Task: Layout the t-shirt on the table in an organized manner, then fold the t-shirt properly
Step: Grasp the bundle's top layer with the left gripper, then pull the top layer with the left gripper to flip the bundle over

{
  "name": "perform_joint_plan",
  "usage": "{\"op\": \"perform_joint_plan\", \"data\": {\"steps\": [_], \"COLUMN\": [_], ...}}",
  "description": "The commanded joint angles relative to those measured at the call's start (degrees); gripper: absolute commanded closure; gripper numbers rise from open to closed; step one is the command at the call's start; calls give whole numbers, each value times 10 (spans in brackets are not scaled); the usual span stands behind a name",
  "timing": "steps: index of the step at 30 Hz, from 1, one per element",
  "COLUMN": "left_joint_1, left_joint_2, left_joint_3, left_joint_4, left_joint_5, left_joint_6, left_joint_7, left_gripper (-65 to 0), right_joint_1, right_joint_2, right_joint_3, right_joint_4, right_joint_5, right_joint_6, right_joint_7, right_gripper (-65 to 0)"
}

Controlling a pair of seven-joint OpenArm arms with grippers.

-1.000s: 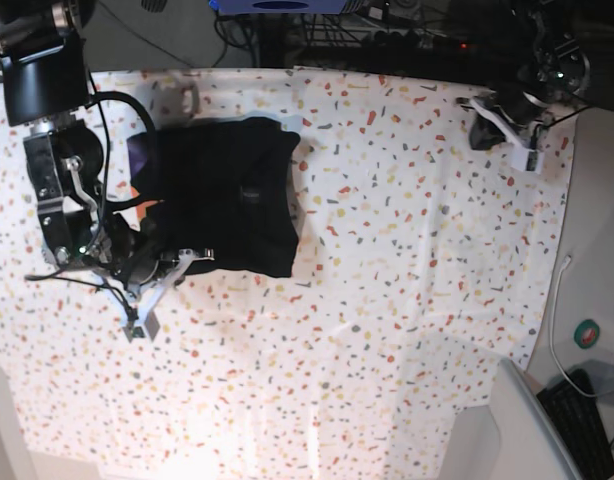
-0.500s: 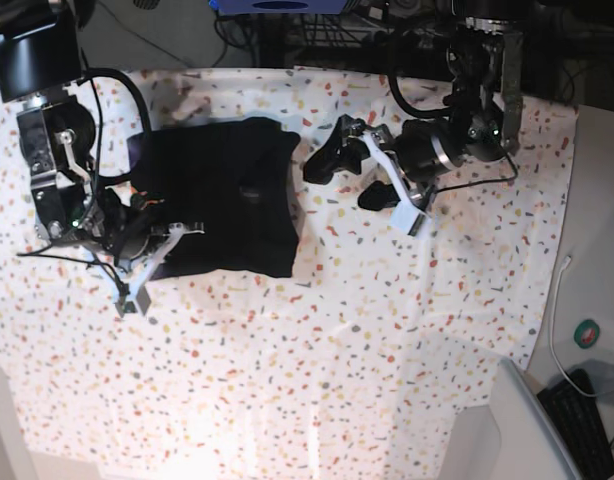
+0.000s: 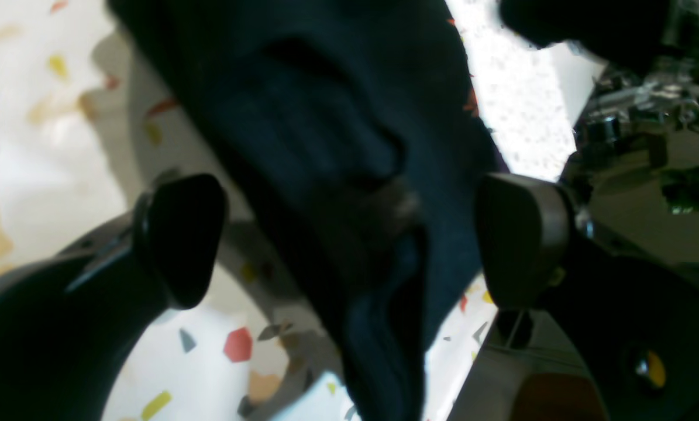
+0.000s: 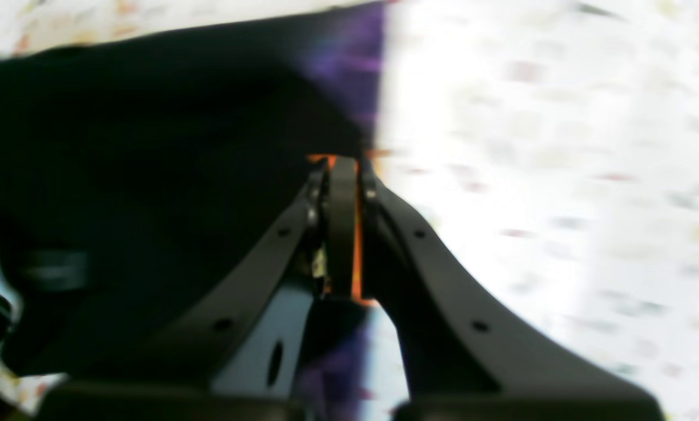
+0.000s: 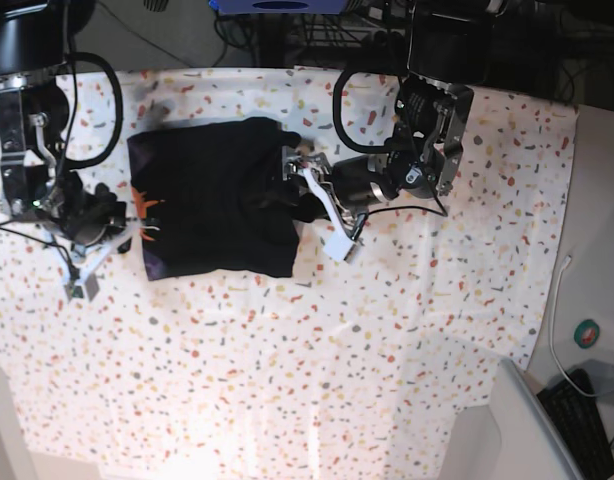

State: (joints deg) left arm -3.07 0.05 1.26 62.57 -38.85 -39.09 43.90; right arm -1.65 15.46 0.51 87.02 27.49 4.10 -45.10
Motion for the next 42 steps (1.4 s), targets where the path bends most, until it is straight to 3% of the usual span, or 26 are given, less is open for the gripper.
{"op": "perform_joint_plan", "data": {"steps": [1,6,9,10,11,15,16,19,22,26,30,35,42], "left_joint_1": [-12,-18,-18,-19,-20,-42,-50,-91,-139,-224,-314,-375,-335], "left_joint_2": [10,15,15,14,14,7,-2,-20,-63,-145,-175,-161,-85], "left_joint_3": [2,43,79,82,80,85,86,104,192,411,614,811,784], "left_joint_4": [-7,-55,-57,-57,-56,-57,-58,-56,-45,-1,26,34,29], "left_joint_5": [-10,24,29,29,29,30,30,31,31,31,36,146,331], "left_joint_6": [-9,-7,34,46,56,107,122,129,129,129,129,129,129], "left_joint_7": [-18,-67,-74,-74,-71,-65,-51,21,59,57,44,-31,-49], "left_gripper": [-650,-650,-650,-594,-495,-49,0,0,0,0,0,0,0], "right_joint_1": [5,-14,-24,-27,-28,-43,-45,-57,-60,-67,-68,-68,-75], "right_joint_2": [7,5,5,6,8,10,10,10,10,10,8,7,6], "right_joint_3": [23,132,184,197,208,235,236,236,233,232,232,232,231], "right_joint_4": [14,9,9,9,9,8,8,8,8,8,8,8,-23], "right_joint_5": [5,5,5,5,5,3,3,3,3,3,3,3,3], "right_joint_6": [25,100,113,113,113,114,114,114,114,114,114,114,114], "right_joint_7": [10,8,8,8,8,9,9,10,10,9,8,8,9], "right_gripper": [0,0,0,0,0,0,0,0,0,0,0,0,0]}}
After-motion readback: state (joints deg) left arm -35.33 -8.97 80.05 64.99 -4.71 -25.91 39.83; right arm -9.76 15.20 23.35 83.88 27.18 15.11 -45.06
